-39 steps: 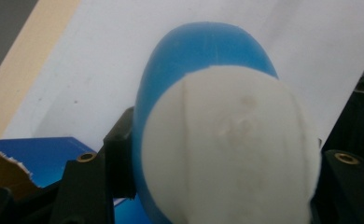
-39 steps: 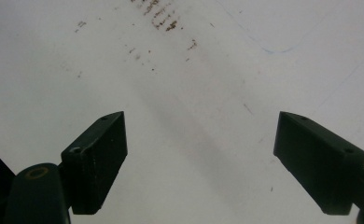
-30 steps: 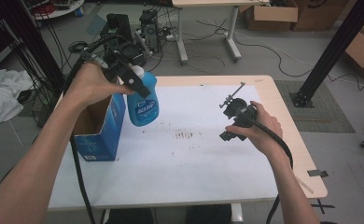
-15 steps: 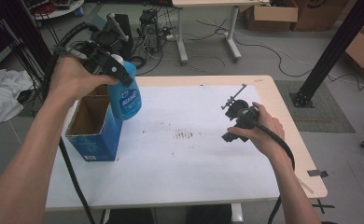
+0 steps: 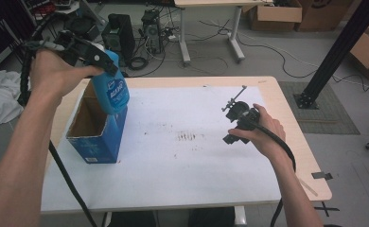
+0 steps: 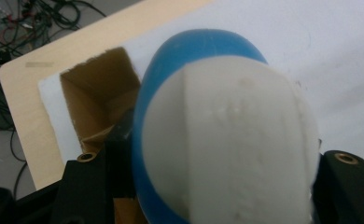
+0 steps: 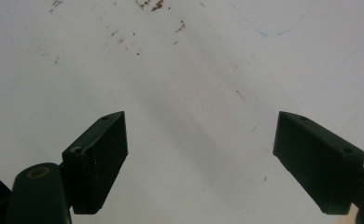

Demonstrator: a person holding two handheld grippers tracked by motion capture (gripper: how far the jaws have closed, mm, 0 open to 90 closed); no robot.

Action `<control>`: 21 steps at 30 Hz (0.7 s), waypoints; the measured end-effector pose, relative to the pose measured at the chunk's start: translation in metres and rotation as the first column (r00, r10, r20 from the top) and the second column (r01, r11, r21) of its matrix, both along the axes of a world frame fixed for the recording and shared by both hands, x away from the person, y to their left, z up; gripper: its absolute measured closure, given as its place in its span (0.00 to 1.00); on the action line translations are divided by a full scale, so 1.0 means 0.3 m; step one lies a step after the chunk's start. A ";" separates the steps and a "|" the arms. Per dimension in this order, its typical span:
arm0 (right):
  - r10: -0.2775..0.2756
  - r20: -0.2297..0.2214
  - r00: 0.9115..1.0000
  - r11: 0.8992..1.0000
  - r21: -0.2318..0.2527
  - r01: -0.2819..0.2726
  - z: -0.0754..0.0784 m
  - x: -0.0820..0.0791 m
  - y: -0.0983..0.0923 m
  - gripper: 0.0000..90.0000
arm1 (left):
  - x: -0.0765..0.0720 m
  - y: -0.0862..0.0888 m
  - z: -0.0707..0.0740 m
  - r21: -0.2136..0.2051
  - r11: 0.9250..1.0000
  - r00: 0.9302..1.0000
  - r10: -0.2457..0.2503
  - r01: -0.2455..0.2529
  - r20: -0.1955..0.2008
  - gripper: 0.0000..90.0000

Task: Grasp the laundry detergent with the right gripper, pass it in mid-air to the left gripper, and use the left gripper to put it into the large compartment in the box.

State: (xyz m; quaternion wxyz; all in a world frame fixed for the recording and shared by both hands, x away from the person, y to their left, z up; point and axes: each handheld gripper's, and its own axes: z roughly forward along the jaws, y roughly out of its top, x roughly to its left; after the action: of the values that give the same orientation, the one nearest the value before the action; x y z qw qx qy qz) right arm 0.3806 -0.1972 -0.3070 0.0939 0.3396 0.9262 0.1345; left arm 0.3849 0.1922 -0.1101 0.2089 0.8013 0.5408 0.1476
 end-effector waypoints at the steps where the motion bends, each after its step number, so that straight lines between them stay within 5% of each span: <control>1: 0.000 0.000 1.000 1.000 -0.002 0.000 0.000 0.001 0.001 0.20 | -0.002 0.008 0.003 -0.005 1.000 1.000 0.011 -0.011 0.002 0.43; 9: 0.006 -0.005 1.000 1.000 -0.010 -0.006 -0.007 0.012 0.012 0.20 | -0.021 0.074 0.020 0.002 0.995 0.995 0.095 -0.095 0.013 0.43; 21: 0.018 -0.001 1.000 1.000 -0.007 -0.018 -0.008 0.018 0.022 0.20 | -0.039 0.161 -0.025 0.003 0.985 0.985 0.170 -0.170 0.008 0.43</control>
State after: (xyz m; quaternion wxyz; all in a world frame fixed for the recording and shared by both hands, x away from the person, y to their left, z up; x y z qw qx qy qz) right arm 0.3861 -0.1905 -0.3095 0.0934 0.3308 0.9298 0.1319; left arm 0.3733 0.2405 -0.1175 0.1962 0.7521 0.6060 0.1691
